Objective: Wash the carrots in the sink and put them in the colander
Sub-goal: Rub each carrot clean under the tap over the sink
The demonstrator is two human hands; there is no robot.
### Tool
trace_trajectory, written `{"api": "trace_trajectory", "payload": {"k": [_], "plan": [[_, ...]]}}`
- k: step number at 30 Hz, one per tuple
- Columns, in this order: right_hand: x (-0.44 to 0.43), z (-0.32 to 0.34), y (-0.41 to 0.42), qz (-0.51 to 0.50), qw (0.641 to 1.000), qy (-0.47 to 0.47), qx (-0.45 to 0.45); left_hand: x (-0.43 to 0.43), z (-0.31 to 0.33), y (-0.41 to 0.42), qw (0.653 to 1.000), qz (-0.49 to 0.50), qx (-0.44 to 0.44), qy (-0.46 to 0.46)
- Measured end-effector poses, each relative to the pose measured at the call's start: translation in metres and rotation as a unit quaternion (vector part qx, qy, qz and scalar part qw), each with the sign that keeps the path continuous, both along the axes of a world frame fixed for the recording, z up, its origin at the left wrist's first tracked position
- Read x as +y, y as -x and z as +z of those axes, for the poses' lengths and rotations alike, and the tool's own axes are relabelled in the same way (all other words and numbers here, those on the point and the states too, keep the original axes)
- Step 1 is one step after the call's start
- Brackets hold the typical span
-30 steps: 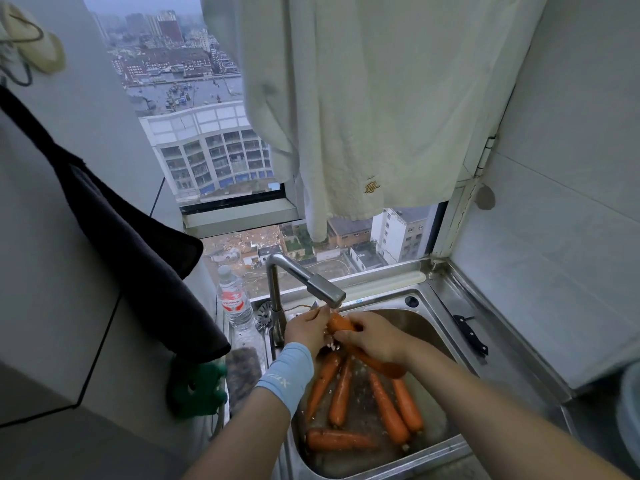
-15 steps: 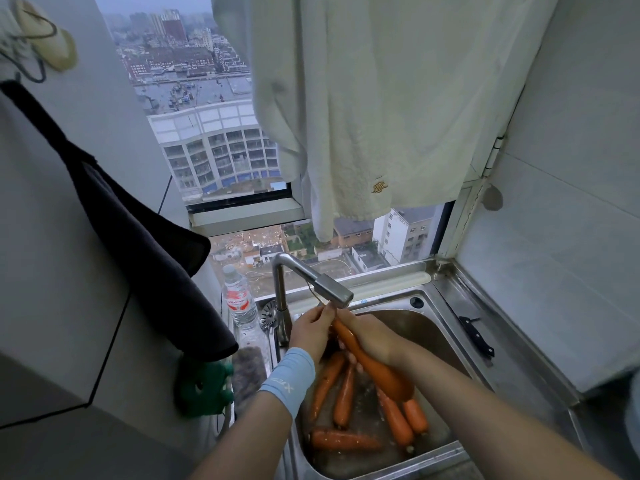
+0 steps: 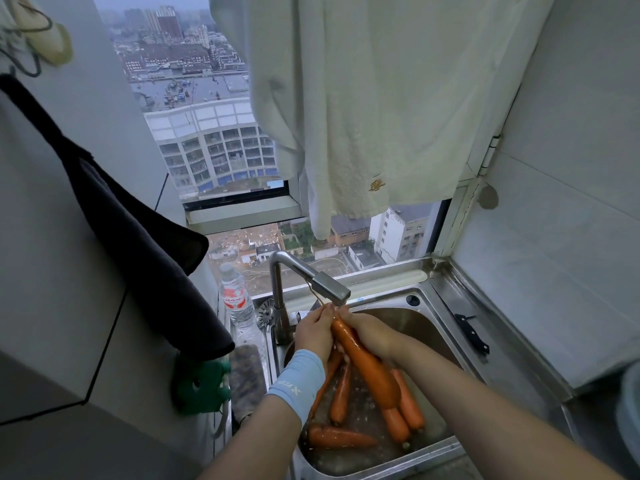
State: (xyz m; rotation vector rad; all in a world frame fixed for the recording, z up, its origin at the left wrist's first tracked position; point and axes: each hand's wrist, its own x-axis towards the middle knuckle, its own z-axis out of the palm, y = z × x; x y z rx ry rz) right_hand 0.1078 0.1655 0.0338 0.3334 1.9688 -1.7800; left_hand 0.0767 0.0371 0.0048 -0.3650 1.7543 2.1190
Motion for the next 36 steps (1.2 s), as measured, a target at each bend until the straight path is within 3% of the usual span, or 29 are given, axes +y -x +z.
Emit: {"api": "trace_trajectory", "payload": {"k": [5,11,15,19,23,28,32,36], "plan": [[-0.003,-0.004,-0.001,-0.035,0.999,-0.022,0.022,0.001,0.001,0.000,0.999,-0.029,-0.007,0.028],[-0.003,-0.005,0.000,-0.011,0.990,-0.125,0.061,0.000,0.001,0.003,0.998,-0.019,-0.024,0.059],[-0.001,-0.004,0.000,-0.025,0.987,-0.148,0.048,0.000,0.003,0.005,0.995,-0.012,-0.098,0.008],[-0.003,0.001,-0.001,-0.038,0.987,-0.143,0.057,0.000,0.007,0.002,0.997,-0.002,-0.062,0.035],[-0.007,-0.004,-0.002,-0.031,0.983,-0.162,0.080,0.000,0.009,0.007,0.992,0.043,-0.120,-0.006],[-0.002,-0.003,-0.001,-0.018,0.983,-0.163,0.079,0.001,-0.001,0.018,0.996,-0.024,-0.067,0.056],[-0.002,0.003,0.001,-0.031,0.983,-0.170,0.061,-0.004,0.014,0.006,0.995,-0.070,-0.067,0.013],[-0.007,0.005,0.007,-0.042,0.978,-0.192,0.068,-0.001,0.008,-0.002,0.993,-0.099,0.011,0.056]]}}
